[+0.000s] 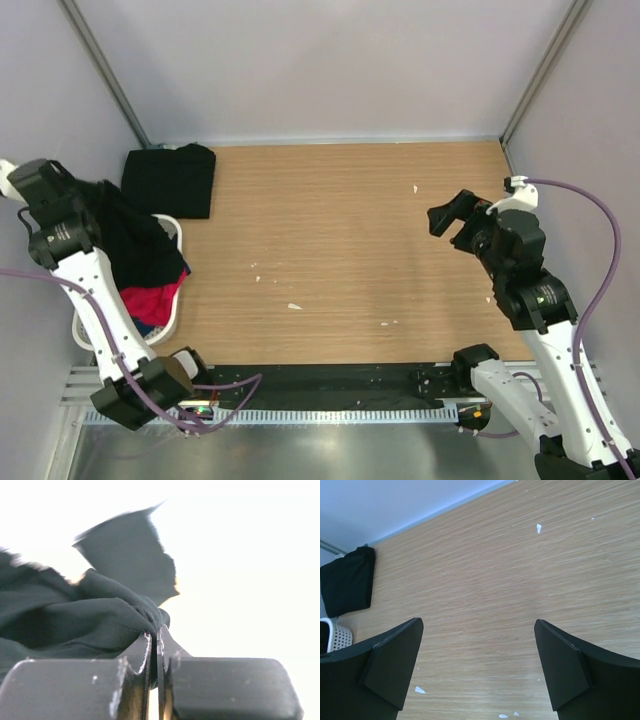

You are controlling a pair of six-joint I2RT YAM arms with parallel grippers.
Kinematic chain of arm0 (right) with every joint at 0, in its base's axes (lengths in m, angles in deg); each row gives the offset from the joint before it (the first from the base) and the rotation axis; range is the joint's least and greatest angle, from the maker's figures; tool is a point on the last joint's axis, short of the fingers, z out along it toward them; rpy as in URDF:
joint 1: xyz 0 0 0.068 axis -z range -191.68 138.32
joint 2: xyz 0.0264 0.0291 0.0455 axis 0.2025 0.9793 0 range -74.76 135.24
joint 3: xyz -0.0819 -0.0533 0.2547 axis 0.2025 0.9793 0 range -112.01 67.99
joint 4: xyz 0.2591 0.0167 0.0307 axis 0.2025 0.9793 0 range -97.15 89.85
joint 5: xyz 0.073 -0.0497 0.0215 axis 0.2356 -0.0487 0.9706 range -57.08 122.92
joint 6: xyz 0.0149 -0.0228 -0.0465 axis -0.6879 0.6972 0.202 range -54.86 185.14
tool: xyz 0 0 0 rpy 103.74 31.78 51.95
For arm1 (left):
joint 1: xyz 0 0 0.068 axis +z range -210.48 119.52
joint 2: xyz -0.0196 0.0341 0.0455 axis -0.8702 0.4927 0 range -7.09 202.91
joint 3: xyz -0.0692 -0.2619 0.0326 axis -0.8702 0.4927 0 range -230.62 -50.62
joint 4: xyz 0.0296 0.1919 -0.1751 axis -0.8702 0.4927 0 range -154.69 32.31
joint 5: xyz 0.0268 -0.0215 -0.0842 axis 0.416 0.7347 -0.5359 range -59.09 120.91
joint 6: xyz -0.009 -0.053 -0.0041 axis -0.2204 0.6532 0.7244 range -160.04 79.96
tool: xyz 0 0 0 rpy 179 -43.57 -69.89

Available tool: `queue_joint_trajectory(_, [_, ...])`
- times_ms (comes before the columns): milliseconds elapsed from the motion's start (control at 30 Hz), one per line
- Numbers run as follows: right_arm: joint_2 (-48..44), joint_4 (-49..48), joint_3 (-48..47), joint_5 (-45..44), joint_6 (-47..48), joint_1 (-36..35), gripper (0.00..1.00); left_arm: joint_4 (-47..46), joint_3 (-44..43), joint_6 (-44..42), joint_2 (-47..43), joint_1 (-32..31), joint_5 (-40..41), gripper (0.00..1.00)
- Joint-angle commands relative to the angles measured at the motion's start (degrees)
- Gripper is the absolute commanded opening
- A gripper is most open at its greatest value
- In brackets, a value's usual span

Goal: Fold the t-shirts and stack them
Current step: Grab the tshirt from the pile, then move the tshirt to the center of the board

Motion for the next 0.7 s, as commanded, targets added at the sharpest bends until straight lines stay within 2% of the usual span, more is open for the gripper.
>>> queue_joint_trajectory(0, [-0.28, 1.28, -4.85, -6.28, 0.69, -0.09, 1.00, -1.50, -9.96, -1.04, -2.58, -5.96, -6.13, 0.00])
queue_joint_trajectory(33, [-0.11, 2.33, -5.38, -7.77, 0.60, -0.09, 1.00, -1.76, -12.16, -1.04, -2.41, -9.03, -5.08, 0.00])
queue_joint_trajectory(67, [0.07, 2.78, -5.91, -10.22, 0.43, -0.09, 1.00, -1.94, -17.49, -2.35, -1.45, -15.93, -3.68, 0.00])
queue_joint_trajectory(133, [0.42, 4.53, -7.32, -12.96, -0.80, -0.09, 1.00, -1.85, -23.22, -3.93, 0.48, -24.05, -2.00, 0.00])
queue_joint_trajectory(167, [0.42, 5.58, -7.84, -15.58, -1.59, -0.09, 1.00, -1.77, -28.30, -5.68, 3.45, -31.75, -2.17, 0.00])
queue_joint_trajectory(200, [0.25, 6.81, -8.89, -16.83, -3.42, -0.09, 1.00, -0.89, -31.22, -6.66, 4.87, -36.26, -1.91, 0.00])
queue_joint_trajectory(267, [-0.88, 10.07, -9.25, -19.29, -5.10, -0.09, 1.00, 1.13, -35.89, -11.90, 8.21, -46.18, 5.34, 0.00])
queue_joint_trajectory(300, [-1.50, 10.77, -8.91, -19.65, -5.98, -0.09, 1.00, 2.70, -39.91, -13.94, 11.44, -55.72, 8.60, 0.00])
queue_joint_trajectory(367, [-3.52, 12.71, -8.47, -20.00, -7.21, -0.09, 1.00, 3.16, -41.79, -16.41, 14.10, -64.92, 15.36, 0.00])
queue_joint_trajectory(400, [-4.40, 13.23, -7.85, -20.26, -7.22, 0.00, 1.00, 2.98, -42.23, -18.34, 17.16, -68.61, 17.14, 0.00])
queue_joint_trajectory(433, [-5.02, 14.46, -7.67, -20.79, -7.48, -0.09, 1.00, 2.89, -42.41, -19.05, 18.58, -76.22, 19.42, 0.00])
queue_joint_trajectory(533, [-7.31, 18.67, -7.23, -24.13, -8.27, -0.09, 1.00, 3.16, -39.97, -20.29, 24.28, -85.58, 24.89, 0.00])
queue_joint_trajectory(600, [-8.79, 22.09, -7.06, -25.62, -9.50, -0.09, 1.00, 3.77, -35.85, -17.85, 24.92, -87.19, 26.99, 0.00])
queue_joint_trajectory(633, [-9.33, 23.07, -6.97, -25.63, -9.59, -0.09, 1.00, 3.25, -28.25, -12.26, 23.27, -87.28, 26.22, 0.00])
queue_joint_trajectory(667, [-9.94, 23.87, -6.97, -25.28, -9.42, -0.18, 1.00, 1.51, -21.65, -10.90, 21.78, -87.28, 24.13, 0.00])
